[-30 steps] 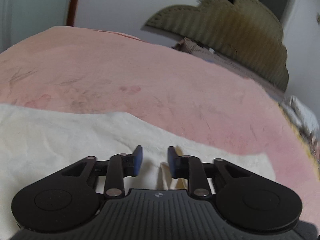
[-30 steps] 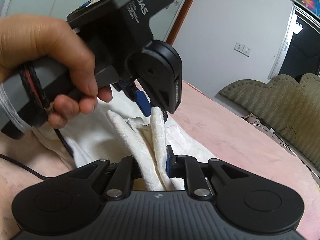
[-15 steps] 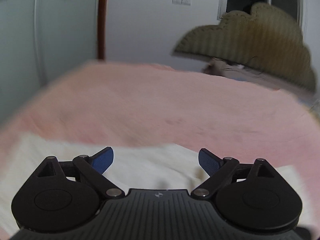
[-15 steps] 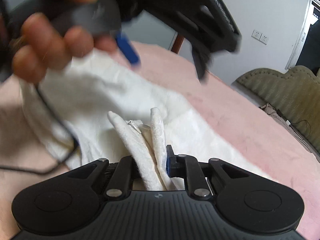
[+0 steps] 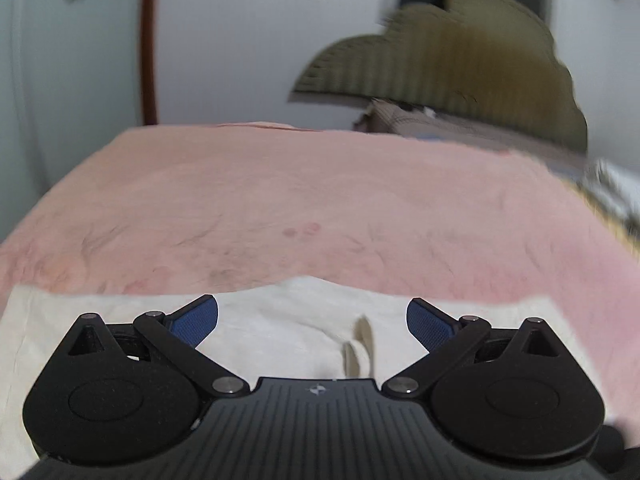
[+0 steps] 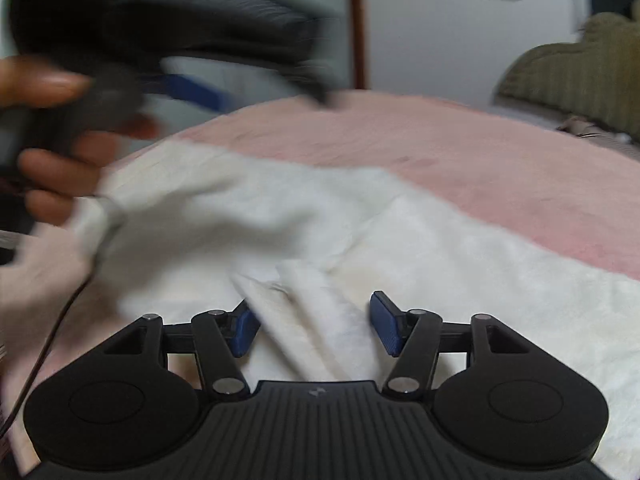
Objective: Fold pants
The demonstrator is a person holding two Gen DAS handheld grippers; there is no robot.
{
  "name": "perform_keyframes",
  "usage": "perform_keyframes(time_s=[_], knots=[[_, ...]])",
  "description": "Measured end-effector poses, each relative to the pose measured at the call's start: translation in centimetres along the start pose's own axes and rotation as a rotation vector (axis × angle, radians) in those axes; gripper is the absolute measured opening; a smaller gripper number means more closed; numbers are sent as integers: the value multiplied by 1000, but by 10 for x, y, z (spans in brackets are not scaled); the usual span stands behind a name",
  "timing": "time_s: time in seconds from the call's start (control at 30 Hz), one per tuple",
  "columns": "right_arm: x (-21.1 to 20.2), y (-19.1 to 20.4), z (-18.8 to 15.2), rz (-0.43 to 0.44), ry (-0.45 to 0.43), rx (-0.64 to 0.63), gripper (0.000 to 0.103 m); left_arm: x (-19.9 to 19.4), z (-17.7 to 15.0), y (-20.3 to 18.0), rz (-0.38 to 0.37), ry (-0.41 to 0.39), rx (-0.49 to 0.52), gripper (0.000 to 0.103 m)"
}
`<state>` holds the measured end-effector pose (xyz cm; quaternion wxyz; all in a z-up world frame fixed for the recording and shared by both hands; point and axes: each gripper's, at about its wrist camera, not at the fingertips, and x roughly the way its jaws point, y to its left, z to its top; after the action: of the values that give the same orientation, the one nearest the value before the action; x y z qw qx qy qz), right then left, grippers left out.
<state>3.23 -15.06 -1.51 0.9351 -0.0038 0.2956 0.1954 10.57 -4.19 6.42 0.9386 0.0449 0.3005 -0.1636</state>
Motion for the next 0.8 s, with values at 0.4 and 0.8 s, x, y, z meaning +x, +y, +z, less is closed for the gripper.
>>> perform_keyframes(time_s=[0.4,0.8], knots=[[-76,-96,-46,-365,152,60,59,50,-53,-41,178,67,328,103],[-35,9,-5,-235,-117,-178,53,10,-51,15,178,58,52,103]])
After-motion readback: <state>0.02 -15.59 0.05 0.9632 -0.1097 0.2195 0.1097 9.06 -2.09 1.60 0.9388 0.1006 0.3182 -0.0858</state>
